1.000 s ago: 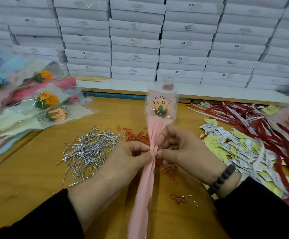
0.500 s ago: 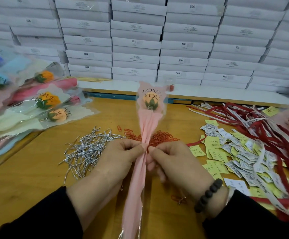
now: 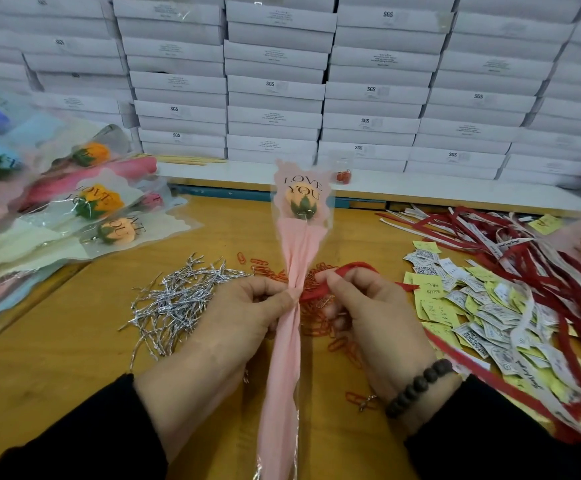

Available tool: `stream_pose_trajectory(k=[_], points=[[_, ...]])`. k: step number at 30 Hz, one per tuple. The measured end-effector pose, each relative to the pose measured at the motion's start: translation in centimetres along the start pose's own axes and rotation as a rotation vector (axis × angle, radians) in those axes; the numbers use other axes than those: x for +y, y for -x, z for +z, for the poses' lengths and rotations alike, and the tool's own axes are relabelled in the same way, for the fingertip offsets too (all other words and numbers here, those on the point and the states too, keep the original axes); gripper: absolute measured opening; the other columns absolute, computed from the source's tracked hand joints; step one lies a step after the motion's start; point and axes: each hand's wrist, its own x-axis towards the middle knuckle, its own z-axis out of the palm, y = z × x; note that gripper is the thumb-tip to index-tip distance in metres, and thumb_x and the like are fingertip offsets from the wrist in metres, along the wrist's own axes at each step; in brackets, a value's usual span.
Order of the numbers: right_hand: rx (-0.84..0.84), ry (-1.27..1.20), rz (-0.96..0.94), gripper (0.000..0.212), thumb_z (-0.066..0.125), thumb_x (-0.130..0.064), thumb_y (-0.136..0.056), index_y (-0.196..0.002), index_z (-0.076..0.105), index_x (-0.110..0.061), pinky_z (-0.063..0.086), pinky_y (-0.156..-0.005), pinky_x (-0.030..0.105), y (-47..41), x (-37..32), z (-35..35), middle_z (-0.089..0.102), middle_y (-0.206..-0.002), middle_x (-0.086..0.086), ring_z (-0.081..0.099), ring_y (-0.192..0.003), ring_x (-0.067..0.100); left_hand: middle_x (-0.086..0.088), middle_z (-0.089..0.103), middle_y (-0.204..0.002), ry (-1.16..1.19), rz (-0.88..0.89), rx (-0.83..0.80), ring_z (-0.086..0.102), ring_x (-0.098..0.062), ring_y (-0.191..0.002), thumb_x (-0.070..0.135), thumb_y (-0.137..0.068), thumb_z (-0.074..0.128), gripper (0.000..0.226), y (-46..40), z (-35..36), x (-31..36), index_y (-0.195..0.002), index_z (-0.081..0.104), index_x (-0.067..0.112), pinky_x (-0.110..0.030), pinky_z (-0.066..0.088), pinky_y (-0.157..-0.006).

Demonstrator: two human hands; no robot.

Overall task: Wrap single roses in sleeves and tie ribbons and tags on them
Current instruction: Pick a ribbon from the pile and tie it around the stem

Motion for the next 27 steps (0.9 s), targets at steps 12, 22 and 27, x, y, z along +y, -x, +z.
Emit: stream_pose_trajectory(k=[12, 22, 27], points=[[-0.026, 0.274, -0.492, 0.016, 0.064, -0.016, -0.084, -0.079, 0.070, -0.029, 0.051, -0.067, 0.015, 0.6, -0.6, -0.1, 0.071, -0.076, -0.008, 0.064, -0.077, 0.004, -0.017, 0.043, -0.066, -0.163, 0.102, -0.073, 0.033, -0.009, -0.042, 0.008, -0.078, 0.069, 0.010, -0.1, 0.0, 0.0, -0.079, 0.069, -0.002, -0.015, 0.029, -0.041], [-0.135, 0.549, -0.367, 0.017, 0.057, -0.018, -0.090, -0.079, 0.069, -0.019, 0.051, -0.070, 0.022, -0.3, -0.1, -0.4, 0.068, -0.070, -0.007, 0.064, -0.070, 0.005, 0.021, 0.052, -0.044, -0.575, 0.274, -0.160, 0.045, 0.004, -0.047, 0.018, -0.075, 0.075, 0.021, 0.4, 0.5, -0.8, -0.059, 0.064, 0.026, -0.009, 0.032, -0.049], [-0.183, 0.670, -0.329, 0.019, 0.056, -0.021, -0.091, -0.078, 0.069, -0.017, 0.049, -0.063, 0.013, -0.4, 0.2, -0.6, 0.067, -0.064, -0.002, 0.060, -0.058, 0.001, 0.012, 0.059, -0.072, -0.868, 0.244, -0.344, 0.053, -0.003, -0.065, 0.023, -0.079, 0.071, 0.008, 0.0, -0.8, 0.7, -0.087, 0.069, 0.022, -0.016, 0.040, -0.059]])
